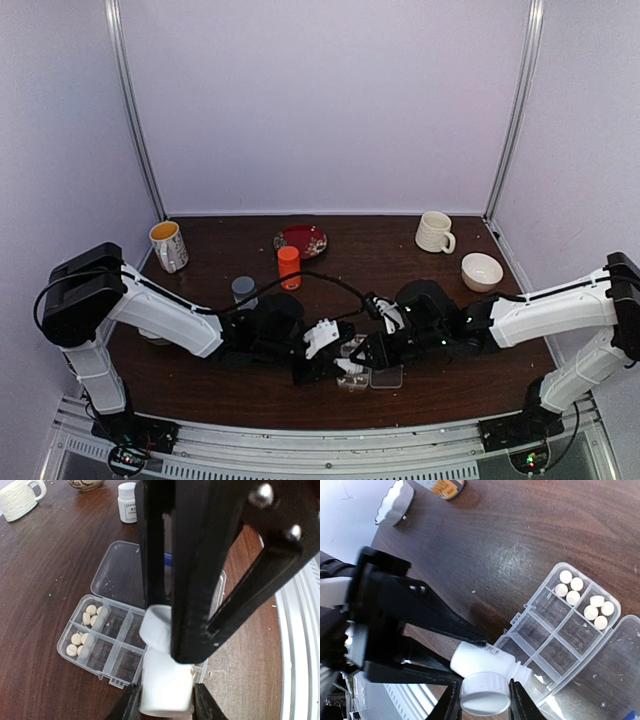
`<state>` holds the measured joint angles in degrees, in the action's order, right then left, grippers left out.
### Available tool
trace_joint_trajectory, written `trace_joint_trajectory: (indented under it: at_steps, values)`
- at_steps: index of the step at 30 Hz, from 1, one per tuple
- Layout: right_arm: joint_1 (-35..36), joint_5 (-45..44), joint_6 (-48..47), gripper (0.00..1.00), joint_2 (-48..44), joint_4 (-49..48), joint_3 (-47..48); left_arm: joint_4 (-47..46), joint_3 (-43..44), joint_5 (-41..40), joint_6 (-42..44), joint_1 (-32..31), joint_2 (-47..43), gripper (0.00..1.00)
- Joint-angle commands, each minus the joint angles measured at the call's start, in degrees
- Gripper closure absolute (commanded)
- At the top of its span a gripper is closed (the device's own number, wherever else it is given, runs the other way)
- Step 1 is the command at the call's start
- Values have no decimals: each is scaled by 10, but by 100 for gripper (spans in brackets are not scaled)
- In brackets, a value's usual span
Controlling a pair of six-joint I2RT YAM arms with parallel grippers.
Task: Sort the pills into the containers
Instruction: Pour the pill into the compartment of the pill container.
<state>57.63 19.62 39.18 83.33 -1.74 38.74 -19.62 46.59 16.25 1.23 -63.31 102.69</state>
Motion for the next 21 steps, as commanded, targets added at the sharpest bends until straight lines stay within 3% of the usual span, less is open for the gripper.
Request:
trace_joint_trajectory:
  at_steps: [1, 8, 14, 21]
  values:
    - [-1, -18, 5, 100, -63, -27, -25, -15, 16, 5, -3, 3, 4, 100]
    - [2, 16, 19, 100, -18, -48, -24, -17, 14, 5, -4, 3, 4, 100]
    - [3, 19, 4, 100, 30, 5, 4, -26, 10, 6, -5, 2, 4, 100]
    - [1, -2, -11, 100, -31, 20, 9, -33, 5, 7, -6, 1, 3, 100]
